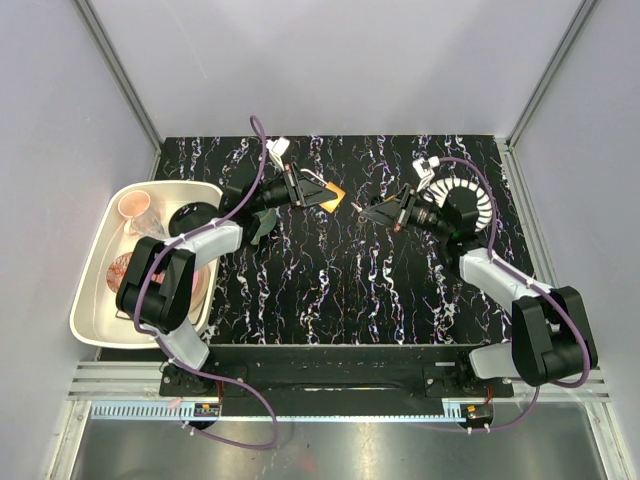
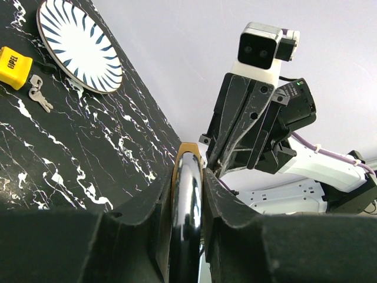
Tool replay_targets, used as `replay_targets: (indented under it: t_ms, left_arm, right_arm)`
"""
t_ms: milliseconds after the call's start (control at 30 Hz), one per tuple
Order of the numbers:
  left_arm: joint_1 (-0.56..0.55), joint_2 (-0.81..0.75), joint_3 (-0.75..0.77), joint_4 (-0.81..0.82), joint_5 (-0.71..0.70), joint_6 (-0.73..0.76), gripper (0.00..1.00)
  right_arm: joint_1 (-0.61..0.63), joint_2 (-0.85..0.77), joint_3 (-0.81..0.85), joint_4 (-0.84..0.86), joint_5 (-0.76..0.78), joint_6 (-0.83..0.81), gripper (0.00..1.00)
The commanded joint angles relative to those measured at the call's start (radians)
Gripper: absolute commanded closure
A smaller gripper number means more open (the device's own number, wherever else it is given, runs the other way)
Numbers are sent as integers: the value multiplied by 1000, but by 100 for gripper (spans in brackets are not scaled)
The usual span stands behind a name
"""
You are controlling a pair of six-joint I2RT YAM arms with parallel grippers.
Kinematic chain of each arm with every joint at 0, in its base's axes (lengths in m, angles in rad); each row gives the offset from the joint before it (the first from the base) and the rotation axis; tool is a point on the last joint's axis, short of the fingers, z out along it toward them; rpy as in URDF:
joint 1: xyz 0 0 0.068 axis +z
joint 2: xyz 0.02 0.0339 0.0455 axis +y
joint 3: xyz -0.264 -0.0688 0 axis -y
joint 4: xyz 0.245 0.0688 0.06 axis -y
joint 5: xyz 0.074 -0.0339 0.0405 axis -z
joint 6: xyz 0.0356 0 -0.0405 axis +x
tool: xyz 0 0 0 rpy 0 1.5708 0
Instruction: Unlock with the key
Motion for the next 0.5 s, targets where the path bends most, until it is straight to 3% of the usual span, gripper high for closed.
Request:
replay_targets:
  t_ms: [0,467]
  left_arm:
    - [2,-74,9,135,-17,-9,100]
    - [-27,-71,-1,205,10,-32,100]
  right_arm:
    - [36,8,27,81,2,30,100]
    - [62,18,14,83,25,9,100]
